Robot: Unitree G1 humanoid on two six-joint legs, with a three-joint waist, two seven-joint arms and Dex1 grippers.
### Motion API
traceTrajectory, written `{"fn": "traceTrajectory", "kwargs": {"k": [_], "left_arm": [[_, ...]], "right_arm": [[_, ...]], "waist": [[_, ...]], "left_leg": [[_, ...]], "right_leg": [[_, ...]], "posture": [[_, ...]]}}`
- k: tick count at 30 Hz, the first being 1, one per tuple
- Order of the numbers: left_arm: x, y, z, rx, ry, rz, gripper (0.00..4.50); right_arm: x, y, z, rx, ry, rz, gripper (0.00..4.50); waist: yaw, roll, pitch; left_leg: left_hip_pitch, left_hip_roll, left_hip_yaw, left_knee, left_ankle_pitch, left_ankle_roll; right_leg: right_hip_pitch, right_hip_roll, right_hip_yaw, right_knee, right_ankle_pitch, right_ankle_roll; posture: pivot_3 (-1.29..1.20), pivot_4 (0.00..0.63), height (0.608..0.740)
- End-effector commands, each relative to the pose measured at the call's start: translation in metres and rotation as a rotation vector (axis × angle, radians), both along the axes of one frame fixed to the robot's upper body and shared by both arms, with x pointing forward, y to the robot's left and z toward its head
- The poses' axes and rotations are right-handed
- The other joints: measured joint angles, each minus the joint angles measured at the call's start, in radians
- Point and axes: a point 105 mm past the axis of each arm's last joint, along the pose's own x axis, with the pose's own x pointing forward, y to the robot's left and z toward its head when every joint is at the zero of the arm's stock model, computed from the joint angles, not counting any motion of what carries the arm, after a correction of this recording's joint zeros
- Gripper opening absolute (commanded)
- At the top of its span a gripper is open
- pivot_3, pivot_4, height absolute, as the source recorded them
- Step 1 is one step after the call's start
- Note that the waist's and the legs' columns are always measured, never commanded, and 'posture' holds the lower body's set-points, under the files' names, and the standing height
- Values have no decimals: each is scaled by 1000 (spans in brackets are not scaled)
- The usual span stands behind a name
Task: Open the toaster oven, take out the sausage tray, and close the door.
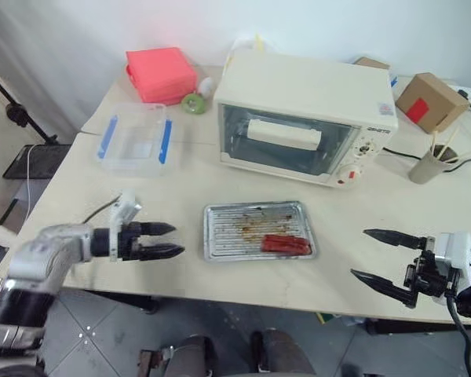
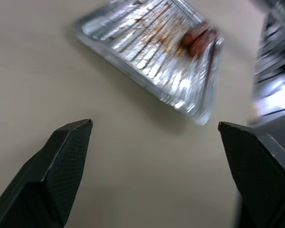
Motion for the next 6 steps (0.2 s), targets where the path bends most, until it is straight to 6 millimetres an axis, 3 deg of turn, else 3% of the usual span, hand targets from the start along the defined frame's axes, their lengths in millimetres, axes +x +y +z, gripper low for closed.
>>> {"fn": "traceTrajectory", "kwargs": {"k": [1,6], "left_arm": [[-6,5,7,148,-198,-117,4494],[6,-1,18,68,-265,-59,4494]], "right_arm": [[1,9,10,-3,-26,65,4500],[4,20,13,-8,-29,130,4500]], "waist": [[10,0,0],[25,0,0]], "left_leg": [[-1,0,-1,0,0,1],[-2,-2,-1,0,-3,8]], "right_leg": [[0,0,-1,0,0,0],[0,-5,-4,0,0,0]], "posture": [[0,150,740],[0,150,740]]}}
